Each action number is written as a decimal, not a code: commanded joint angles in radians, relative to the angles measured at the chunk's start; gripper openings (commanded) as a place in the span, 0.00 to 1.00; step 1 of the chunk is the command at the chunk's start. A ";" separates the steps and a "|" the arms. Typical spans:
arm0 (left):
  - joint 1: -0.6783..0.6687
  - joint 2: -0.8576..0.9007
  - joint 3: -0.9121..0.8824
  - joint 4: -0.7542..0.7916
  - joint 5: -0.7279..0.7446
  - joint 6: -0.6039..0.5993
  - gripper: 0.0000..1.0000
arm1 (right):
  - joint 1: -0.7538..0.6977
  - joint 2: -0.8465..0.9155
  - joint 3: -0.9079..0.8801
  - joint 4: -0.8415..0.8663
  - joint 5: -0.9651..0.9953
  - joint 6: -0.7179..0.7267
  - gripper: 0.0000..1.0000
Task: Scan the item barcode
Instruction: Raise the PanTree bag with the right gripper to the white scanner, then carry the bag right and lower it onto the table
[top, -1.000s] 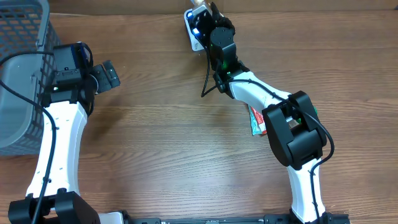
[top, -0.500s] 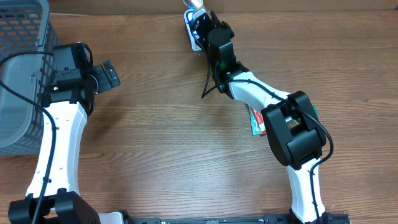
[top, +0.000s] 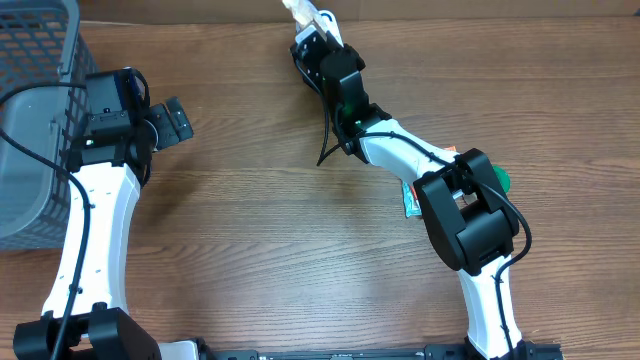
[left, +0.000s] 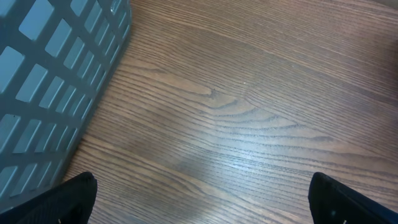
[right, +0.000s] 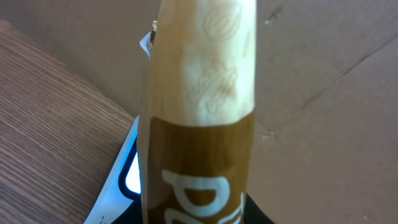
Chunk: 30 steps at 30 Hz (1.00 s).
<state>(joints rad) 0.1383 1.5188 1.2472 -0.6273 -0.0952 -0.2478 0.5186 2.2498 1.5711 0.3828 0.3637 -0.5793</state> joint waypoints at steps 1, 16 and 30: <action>-0.001 -0.002 0.010 0.003 -0.012 -0.003 1.00 | -0.001 0.002 0.014 0.000 -0.002 0.008 0.04; -0.001 -0.002 0.010 0.003 -0.012 -0.003 1.00 | -0.021 -0.178 0.014 0.023 0.002 0.235 0.04; -0.001 -0.002 0.010 0.003 -0.012 -0.003 1.00 | -0.070 -0.530 0.014 -0.913 -0.170 0.587 0.04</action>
<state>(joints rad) 0.1383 1.5188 1.2472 -0.6273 -0.0956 -0.2478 0.4629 1.7496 1.5829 -0.4038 0.3111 -0.1116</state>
